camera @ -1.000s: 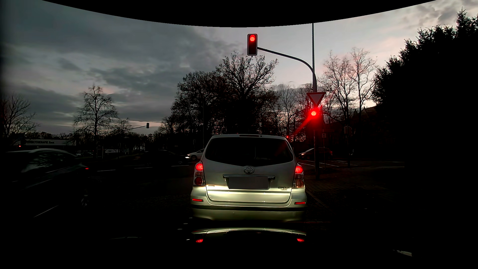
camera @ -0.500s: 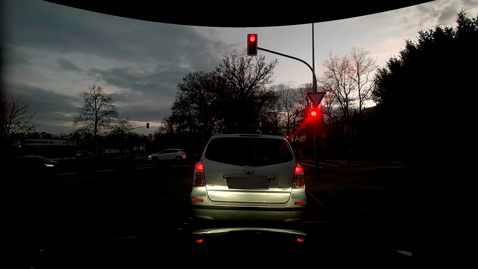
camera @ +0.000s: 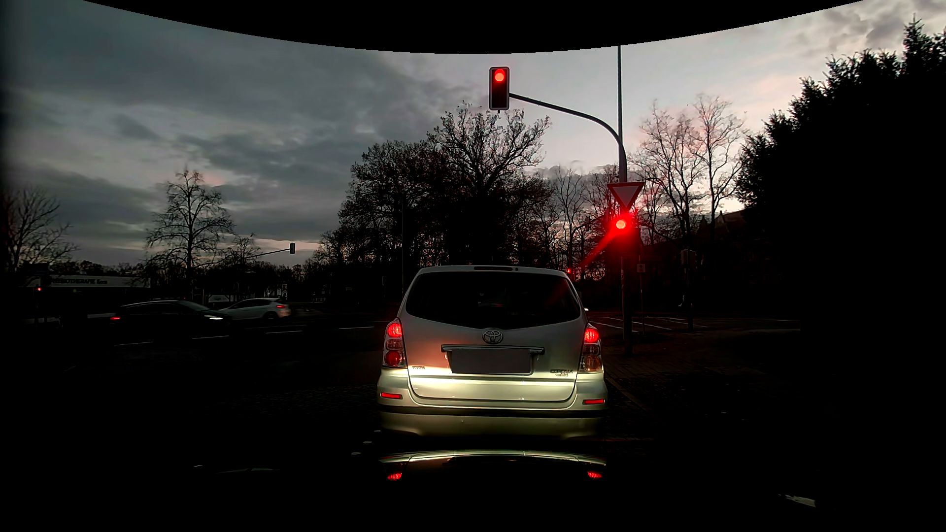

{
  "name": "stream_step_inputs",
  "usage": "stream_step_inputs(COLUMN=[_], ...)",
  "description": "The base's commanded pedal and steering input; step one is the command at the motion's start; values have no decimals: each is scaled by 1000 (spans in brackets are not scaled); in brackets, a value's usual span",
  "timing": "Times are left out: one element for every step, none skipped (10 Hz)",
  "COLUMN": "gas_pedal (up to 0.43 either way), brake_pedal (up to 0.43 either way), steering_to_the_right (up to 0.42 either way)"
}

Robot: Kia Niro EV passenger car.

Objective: Follow the waypoints while adhering to traffic rules and regulations

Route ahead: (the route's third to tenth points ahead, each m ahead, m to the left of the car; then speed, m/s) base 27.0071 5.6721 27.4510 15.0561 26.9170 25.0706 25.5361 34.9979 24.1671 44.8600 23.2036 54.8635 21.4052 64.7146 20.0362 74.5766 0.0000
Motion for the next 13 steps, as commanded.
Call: stream_step_inputs(gas_pedal=[0, 0, 0, 0, 0, 0, 0, 0, 0, 0, 0, 0, 0], brake_pedal=[341, 341, 341, 341, 341, 341, 341, 341, 341, 341, 341, 341, 341], steering_to_the_right=[-1, -1, -1, 0, -1, -1, -1, 0, 0, 0, -1, -1, 0])
